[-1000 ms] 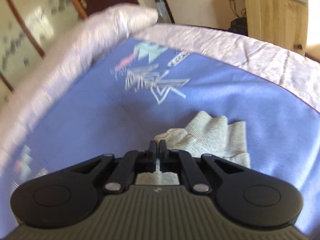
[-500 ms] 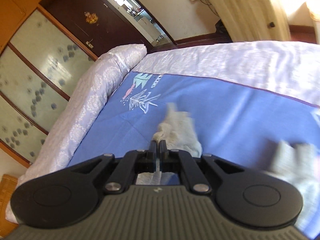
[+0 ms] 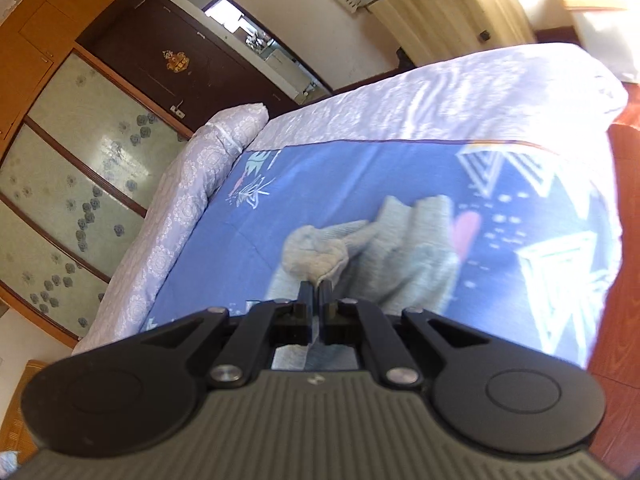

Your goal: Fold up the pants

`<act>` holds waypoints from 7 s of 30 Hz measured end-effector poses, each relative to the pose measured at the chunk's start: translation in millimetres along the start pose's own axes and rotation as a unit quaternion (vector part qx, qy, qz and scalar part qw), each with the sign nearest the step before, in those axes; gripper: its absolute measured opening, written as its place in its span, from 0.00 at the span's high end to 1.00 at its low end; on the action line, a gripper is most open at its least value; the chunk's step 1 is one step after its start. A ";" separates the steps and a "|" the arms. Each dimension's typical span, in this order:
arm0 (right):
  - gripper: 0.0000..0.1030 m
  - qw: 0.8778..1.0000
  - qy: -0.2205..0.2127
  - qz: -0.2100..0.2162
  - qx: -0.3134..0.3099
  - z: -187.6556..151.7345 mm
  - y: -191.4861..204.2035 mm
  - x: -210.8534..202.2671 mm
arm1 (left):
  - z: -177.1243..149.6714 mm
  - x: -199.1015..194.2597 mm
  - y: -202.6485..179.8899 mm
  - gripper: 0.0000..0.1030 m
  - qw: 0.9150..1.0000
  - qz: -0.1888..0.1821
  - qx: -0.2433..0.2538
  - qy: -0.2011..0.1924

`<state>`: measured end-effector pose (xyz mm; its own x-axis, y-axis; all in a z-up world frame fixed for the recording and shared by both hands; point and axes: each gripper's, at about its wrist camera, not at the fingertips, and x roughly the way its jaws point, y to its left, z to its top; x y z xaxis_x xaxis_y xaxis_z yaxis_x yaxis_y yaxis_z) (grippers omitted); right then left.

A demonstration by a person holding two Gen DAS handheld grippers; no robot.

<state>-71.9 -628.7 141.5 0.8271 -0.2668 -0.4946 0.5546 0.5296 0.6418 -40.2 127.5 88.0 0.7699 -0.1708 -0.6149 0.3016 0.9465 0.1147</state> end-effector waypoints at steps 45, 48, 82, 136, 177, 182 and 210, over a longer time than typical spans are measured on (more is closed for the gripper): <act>0.92 0.996 -0.092 -0.005 0.010 38.9 -78.3 13.5 | 23.5 86.8 -57.6 0.56 0.978 0.048 -0.133 0.152; 0.89 0.995 -0.047 -0.089 0.001 27.3 -97.3 28.1 | 24.4 89.5 -63.2 0.55 0.980 0.055 -0.114 0.155; 0.57 0.979 -0.023 -0.133 -0.151 66.6 -27.0 94.8 | 41.7 83.0 -65.7 0.43 0.983 0.038 -0.116 0.139; 0.63 0.799 0.381 0.189 -0.425 -325.1 245.3 60.9 | 27.3 95.9 -24.6 0.49 0.974 0.080 -0.164 0.133; 0.53 0.997 0.031 -0.023 0.068 5.4 -74.0 16.1 | -43.0 110.4 97.9 0.71 0.817 -0.098 -0.554 0.123; 0.54 0.998 0.034 -0.030 0.053 19.6 -76.7 41.4 | -38.2 109.0 93.6 0.71 0.824 -0.083 -0.545 0.126; 0.89 0.998 0.018 -0.057 0.013 -10.0 -46.1 2.6 | -17.3 52.9 108.1 0.52 0.885 0.063 -0.439 0.141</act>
<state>-96.2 -645.7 104.8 0.7555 -0.2936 -0.5857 0.6467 0.4772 0.5951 23.4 225.5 54.4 0.5585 -0.0904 -0.8245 -0.4257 0.8219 -0.3784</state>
